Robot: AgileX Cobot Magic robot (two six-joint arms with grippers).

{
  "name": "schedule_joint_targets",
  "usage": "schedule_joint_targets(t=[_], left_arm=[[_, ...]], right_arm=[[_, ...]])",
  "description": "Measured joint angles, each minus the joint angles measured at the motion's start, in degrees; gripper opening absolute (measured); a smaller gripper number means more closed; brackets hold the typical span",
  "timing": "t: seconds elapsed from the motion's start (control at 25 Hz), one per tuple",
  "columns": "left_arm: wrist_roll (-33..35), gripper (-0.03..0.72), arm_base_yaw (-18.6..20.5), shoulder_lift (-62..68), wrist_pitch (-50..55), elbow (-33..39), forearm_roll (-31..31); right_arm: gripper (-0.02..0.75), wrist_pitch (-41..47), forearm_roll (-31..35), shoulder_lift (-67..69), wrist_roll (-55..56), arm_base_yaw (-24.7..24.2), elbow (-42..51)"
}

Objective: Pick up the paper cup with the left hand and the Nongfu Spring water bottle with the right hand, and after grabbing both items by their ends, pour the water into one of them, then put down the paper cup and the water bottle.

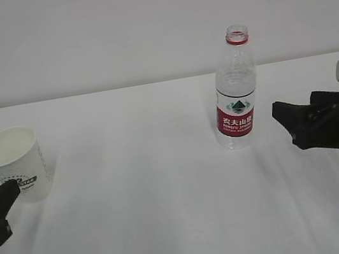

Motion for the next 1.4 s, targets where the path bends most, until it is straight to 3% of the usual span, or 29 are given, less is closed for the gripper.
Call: schedule_joint_targets(t=[0.4, 0.68, 1.0, 1.16, 1.4], left_arm=[[1.1, 0.315, 0.0, 4.8, -0.5, 0.1, -0.5], [1.2, 0.383, 0.0, 4.8, -0.6, 0.1, -1.7], [1.2, 0.387, 0.0, 4.8, -0.6, 0.1, -2.1], [1.2, 0.388, 0.0, 4.8, -0.6, 0.1, -2.1], [1.2, 0.388, 0.0, 4.8, -0.6, 0.1, -2.2]], right_arm=[[0.581, -1.0, -0.5, 0.0, -2.9, 0.0, 0.0], [0.583, -2.1, -0.4, 0.7, -4.1, 0.0, 0.0], [0.599, -14.9, -0.5, 13.4, -4.4, 0.0, -0.5], [0.663, -15.5, -2.4, 19.3, -4.4, 0.0, -2.8], [0.675, -15.6, -2.8, 21.4, -4.4, 0.0, -7.2]])
